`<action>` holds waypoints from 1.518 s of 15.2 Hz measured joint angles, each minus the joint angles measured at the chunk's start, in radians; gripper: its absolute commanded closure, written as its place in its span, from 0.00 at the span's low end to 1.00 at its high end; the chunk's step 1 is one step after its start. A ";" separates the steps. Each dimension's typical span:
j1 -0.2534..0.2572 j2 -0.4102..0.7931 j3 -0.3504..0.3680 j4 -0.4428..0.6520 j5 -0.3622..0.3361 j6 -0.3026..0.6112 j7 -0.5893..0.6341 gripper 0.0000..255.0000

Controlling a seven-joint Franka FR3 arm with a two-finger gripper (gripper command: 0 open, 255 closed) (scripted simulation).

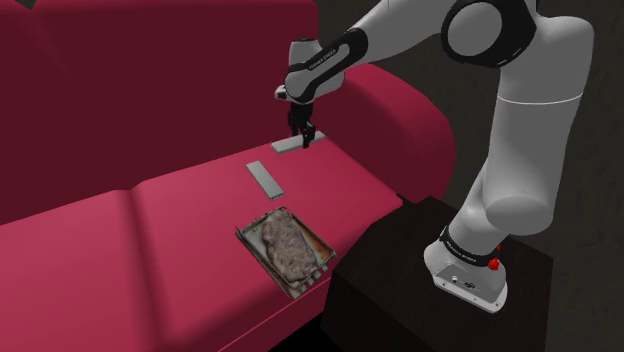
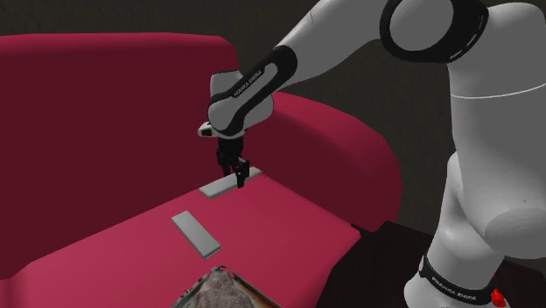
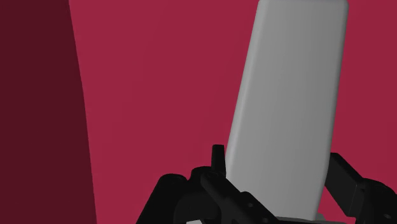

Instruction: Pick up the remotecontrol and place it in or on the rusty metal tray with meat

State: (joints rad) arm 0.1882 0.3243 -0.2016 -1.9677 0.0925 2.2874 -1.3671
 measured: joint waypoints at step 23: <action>0.322 -0.321 0.210 -0.422 -0.088 0.111 0.578 1.00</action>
State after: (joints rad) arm 0.5103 0.0031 0.0082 -2.3897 0.0047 2.3985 -0.7895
